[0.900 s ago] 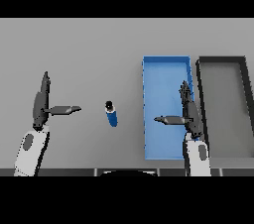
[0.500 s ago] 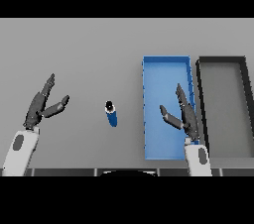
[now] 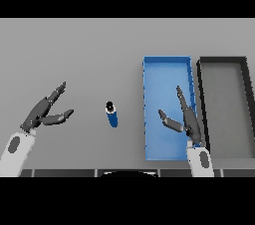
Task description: Pick up the blue pipe and place it into the blue bin.
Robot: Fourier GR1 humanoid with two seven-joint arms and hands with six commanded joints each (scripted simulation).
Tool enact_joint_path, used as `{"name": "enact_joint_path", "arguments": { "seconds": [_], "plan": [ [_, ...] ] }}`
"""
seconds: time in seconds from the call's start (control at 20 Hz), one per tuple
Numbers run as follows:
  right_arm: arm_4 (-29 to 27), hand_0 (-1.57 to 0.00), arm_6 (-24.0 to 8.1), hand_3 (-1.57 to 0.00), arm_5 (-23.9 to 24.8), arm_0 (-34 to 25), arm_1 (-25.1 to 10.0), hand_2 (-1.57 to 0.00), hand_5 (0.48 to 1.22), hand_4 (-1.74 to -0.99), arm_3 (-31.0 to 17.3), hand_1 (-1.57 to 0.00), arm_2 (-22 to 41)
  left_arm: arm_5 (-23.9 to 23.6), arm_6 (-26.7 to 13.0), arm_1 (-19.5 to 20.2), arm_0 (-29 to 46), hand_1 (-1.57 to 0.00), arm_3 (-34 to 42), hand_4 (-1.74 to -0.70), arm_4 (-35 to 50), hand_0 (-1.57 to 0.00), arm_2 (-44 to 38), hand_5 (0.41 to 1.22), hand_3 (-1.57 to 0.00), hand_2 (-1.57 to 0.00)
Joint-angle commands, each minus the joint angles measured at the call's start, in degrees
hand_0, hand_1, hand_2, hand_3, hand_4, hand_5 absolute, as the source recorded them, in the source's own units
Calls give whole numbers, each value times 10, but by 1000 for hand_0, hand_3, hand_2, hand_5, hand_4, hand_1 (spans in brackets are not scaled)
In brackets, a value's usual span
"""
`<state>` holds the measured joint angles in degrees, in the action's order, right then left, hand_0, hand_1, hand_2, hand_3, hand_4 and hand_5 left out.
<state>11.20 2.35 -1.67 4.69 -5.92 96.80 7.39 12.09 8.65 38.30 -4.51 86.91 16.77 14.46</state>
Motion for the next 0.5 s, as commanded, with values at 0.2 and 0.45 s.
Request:
{"name": "enact_joint_path", "arguments": {
  "seconds": [0.2, 0.45],
  "plan": [
    [0, 1, 11, 1, -4, 0, 0, 1, 611, -1208, -1, 1, 3, 41, -22, -5, 26, 1, 65, -1141, -5, 1, 57, 503, 1, 1],
    [7, 1, 4, 1, -2, 14, 6, 1, 618, -1221, 11, 1, 11, 20, -39, -54, 18, 1, 76, -1181, -64, 1, 110, 469, 1, 1]
  ]
}}
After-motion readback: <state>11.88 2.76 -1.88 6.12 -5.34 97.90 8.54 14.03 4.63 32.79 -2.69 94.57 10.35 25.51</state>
